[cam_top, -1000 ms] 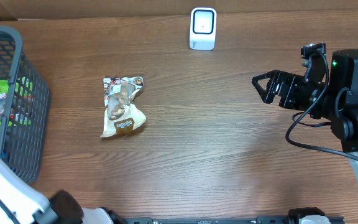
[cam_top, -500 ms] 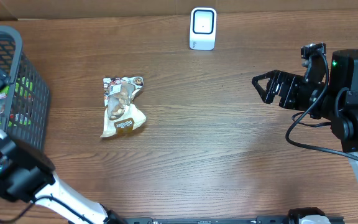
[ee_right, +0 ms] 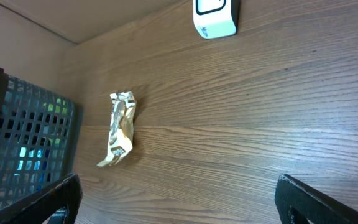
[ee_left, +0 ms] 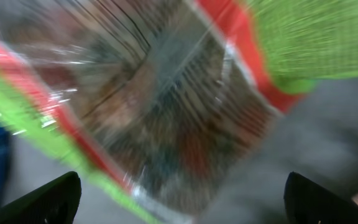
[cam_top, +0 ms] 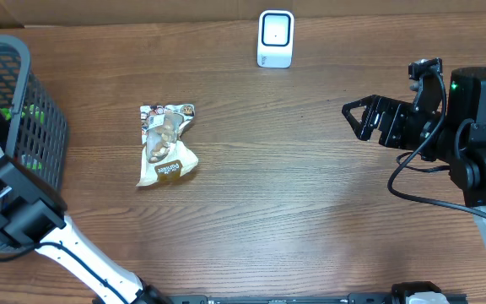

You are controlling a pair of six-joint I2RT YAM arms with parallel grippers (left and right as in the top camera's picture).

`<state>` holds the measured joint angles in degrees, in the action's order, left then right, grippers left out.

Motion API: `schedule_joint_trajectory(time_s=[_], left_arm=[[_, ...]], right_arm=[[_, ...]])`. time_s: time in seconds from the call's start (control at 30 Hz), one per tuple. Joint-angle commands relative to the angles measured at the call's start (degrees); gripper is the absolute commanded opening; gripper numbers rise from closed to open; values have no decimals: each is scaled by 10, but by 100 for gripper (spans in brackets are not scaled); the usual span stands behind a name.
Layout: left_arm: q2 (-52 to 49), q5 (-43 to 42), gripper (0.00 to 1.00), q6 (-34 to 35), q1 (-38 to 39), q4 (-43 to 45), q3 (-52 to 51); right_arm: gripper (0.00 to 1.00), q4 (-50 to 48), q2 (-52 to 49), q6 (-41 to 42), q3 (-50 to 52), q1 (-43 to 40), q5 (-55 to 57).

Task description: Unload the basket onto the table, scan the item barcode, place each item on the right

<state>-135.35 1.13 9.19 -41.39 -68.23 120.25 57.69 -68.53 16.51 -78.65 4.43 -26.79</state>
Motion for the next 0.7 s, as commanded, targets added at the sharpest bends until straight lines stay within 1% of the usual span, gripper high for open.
schedule_joint_trajectory(time_s=[0.0,0.07,0.1,0.13,0.17,0.2,0.23,0.27,0.3,0.33,0.5,0.67], left_arm=[[-33,13,96,16,-3,-5,-1],[-49,17,94,16,-3,-6,-1],[-55,17,91,16,-3,-7,-1],[-61,17,84,16,-3,-8,-1],[-66,17,75,16,-3,-8,-1],[-68,17,64,16,-3,-9,-1],[-68,19,50,16,-3,-10,-1],[-68,20,32,16,-3,-10,-1],[-66,20,8,16,-3,-10,-1],[-64,20,4,16,-3,-10,-1],[-40,20,4,16,-3,-20,1],[27,6,4,16,-3,-35,3]], right_arm=[[100,-3,1,0,-15,-3,-3],[100,-3,1,0,-15,-3,-3],[100,-3,1,0,-15,-3,-3],[100,-3,1,0,-15,-3,-3],[100,-3,1,0,-15,-3,-3],[100,-3,1,0,-15,-3,-3],[100,-3,1,0,-15,-3,-3],[100,-3,1,0,-15,-3,-3],[100,-3,1,0,-15,-3,-3],[100,-3,1,0,-15,-3,-3],[100,-4,1,0,-15,-3,-3],[100,-5,1,0,-15,-3,-3]])
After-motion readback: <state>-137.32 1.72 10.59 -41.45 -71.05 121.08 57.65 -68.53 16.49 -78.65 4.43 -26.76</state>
